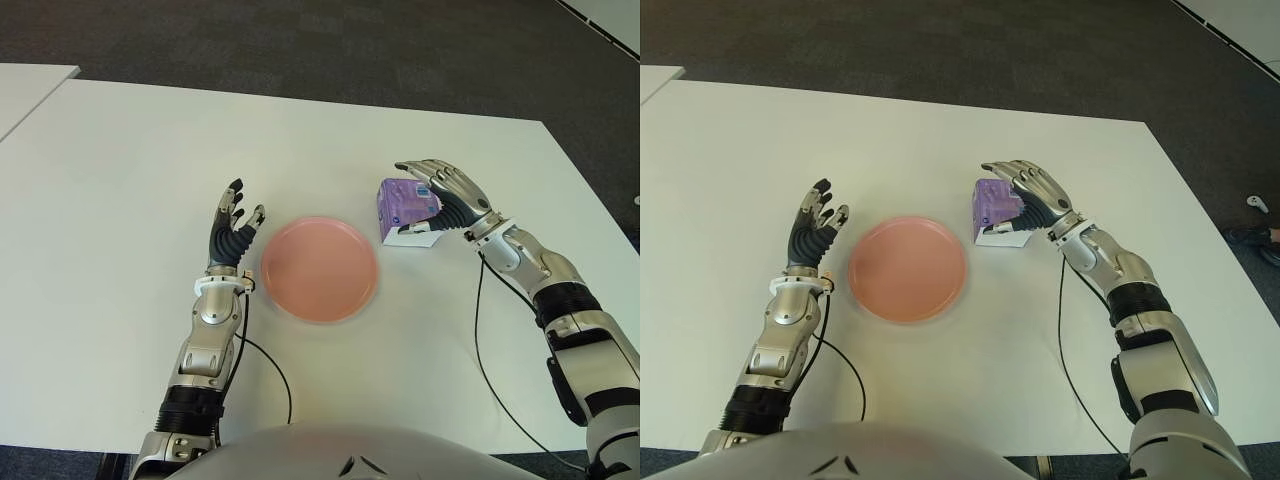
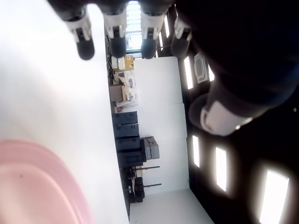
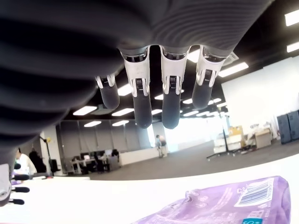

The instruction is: Put the tissue paper into the plate.

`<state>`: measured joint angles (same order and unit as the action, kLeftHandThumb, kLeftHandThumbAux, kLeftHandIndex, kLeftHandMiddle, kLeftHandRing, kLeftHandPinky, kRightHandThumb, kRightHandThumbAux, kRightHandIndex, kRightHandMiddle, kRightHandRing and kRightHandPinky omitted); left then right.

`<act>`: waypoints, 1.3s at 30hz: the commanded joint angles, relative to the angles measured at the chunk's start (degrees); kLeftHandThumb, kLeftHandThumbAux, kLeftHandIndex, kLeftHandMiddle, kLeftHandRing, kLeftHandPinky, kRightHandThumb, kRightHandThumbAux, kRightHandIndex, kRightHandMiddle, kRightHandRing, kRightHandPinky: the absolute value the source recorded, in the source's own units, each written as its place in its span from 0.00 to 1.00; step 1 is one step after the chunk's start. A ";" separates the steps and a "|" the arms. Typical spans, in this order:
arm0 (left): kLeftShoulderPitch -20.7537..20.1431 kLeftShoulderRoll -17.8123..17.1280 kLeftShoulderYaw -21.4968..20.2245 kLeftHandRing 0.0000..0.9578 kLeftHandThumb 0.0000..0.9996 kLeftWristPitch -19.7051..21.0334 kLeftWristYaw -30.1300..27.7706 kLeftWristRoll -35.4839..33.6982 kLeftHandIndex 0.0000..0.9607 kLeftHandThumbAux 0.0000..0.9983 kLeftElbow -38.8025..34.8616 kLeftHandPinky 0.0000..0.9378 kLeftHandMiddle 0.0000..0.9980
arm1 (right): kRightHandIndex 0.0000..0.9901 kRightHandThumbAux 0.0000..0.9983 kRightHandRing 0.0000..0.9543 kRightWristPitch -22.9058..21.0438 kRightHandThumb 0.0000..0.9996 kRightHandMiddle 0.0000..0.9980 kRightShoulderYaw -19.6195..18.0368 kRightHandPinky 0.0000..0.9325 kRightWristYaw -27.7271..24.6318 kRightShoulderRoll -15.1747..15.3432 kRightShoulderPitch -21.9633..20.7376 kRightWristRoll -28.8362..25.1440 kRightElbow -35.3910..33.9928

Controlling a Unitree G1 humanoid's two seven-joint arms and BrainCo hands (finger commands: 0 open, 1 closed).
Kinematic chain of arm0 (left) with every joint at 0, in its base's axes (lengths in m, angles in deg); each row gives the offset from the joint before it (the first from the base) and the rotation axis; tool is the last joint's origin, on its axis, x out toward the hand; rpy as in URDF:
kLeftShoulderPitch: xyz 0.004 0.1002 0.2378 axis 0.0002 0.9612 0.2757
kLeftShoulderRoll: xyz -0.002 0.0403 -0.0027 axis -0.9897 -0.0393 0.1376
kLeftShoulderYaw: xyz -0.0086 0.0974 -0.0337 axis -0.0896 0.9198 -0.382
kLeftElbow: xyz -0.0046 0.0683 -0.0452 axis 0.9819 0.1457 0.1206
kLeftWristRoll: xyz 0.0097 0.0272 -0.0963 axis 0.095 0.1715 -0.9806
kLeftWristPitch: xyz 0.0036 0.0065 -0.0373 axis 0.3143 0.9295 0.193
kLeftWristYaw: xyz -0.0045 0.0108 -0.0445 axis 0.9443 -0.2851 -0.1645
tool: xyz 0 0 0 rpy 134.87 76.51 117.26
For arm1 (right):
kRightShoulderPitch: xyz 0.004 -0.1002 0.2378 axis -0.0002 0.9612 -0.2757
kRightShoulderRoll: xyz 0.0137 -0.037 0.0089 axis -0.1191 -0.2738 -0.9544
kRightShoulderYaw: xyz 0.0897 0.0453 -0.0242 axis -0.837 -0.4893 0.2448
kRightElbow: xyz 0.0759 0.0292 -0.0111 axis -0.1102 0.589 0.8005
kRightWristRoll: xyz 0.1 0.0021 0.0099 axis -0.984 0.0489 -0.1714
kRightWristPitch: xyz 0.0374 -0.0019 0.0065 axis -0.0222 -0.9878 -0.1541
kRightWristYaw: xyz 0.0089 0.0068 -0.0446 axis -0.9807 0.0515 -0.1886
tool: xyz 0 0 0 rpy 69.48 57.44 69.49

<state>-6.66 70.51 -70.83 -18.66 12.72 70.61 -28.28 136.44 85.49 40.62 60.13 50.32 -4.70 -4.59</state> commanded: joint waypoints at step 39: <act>1.81 -0.02 0.42 0.00 0.00 1.94 0.52 0.58 0.00 0.62 -2.69 0.00 0.00 | 0.00 0.44 0.00 -9.56 0.29 0.00 8.26 0.00 -5.53 -1.61 -10.08 5.36 17.66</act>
<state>-6.03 70.24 -70.63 -16.33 12.28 70.13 -30.90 127.31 92.53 35.08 59.33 40.32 -0.51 11.81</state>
